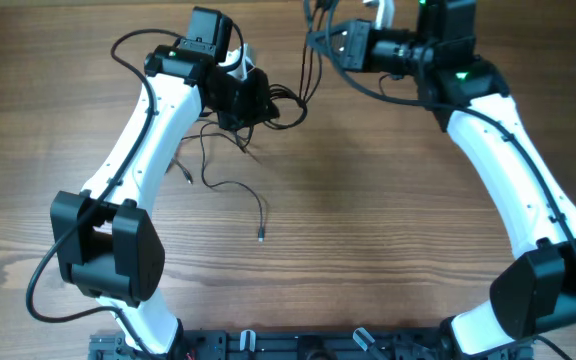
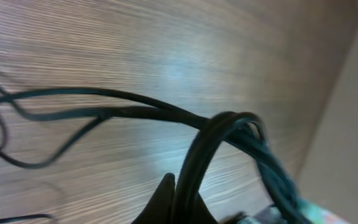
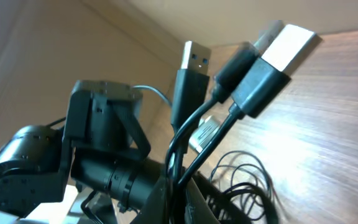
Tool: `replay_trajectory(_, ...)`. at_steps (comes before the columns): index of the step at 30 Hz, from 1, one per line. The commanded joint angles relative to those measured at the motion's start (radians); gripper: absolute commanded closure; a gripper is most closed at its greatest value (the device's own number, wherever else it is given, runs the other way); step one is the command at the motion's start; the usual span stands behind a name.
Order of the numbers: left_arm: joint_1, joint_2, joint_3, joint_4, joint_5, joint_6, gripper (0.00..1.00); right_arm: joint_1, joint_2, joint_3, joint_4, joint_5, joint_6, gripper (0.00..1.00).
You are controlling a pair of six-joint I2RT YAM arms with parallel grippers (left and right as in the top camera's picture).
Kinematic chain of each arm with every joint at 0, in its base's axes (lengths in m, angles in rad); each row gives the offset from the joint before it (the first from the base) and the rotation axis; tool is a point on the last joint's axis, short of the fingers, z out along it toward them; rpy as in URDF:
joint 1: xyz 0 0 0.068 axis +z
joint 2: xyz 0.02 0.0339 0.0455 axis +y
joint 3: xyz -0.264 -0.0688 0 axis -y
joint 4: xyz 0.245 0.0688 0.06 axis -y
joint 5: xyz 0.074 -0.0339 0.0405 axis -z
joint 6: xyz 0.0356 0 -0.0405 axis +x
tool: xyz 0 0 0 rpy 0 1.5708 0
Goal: Untangle cables
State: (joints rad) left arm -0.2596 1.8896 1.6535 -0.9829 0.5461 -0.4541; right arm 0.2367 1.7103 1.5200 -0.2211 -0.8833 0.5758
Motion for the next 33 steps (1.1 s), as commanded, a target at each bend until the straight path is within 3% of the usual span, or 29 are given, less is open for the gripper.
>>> replay_trajectory(1, 0.014, 0.008, 0.0, -0.021, -0.068, 0.189, 0.96, -0.013, -0.039, 0.007, -0.018, -0.035, 0.003, 0.96)
replay_trajectory(10, 0.023, 0.008, 0.0, 0.086, 0.14, 0.372, 0.96, -0.011, -0.039, 0.007, -0.23, -0.035, -0.107, 0.96)
replay_trajectory(16, 0.036, 0.008, 0.0, 0.171, 0.137, 0.373, 0.96, -0.011, -0.039, 0.006, -0.361, -0.031, -0.14, 0.96)
replay_trajectory(21, 0.061, 0.002, 0.005, 0.221, 0.145, 0.372, 0.96, 0.002, -0.034, 0.005, -0.513, -0.019, -0.249, 0.96)
replay_trajectory(27, 0.062, -0.055, 0.041, 0.22, 0.124, 0.424, 0.96, 0.06, -0.032, -0.019, -0.592, 0.137, -0.259, 0.94)
replay_trajectory(28, 0.062, -0.064, 0.041, 0.218, 0.124, 0.449, 0.96, 0.066, -0.032, -0.021, -0.594, 0.164, -0.261, 0.87)
replay_trajectory(30, 0.061, -0.077, 0.041, 0.189, 0.124, 0.512, 0.96, 0.073, -0.032, -0.021, -0.611, 0.243, -0.29, 0.54)
replay_trajectory(32, 0.061, -0.08, 0.041, 0.132, 0.124, 0.599, 0.96, 0.061, -0.032, -0.019, -0.638, 0.285, -0.363, 0.27)
replay_trajectory(33, 0.062, -0.079, 0.041, 0.084, 0.123, 0.665, 0.96, 0.042, -0.033, -0.014, -0.658, 0.284, -0.387, 0.21)
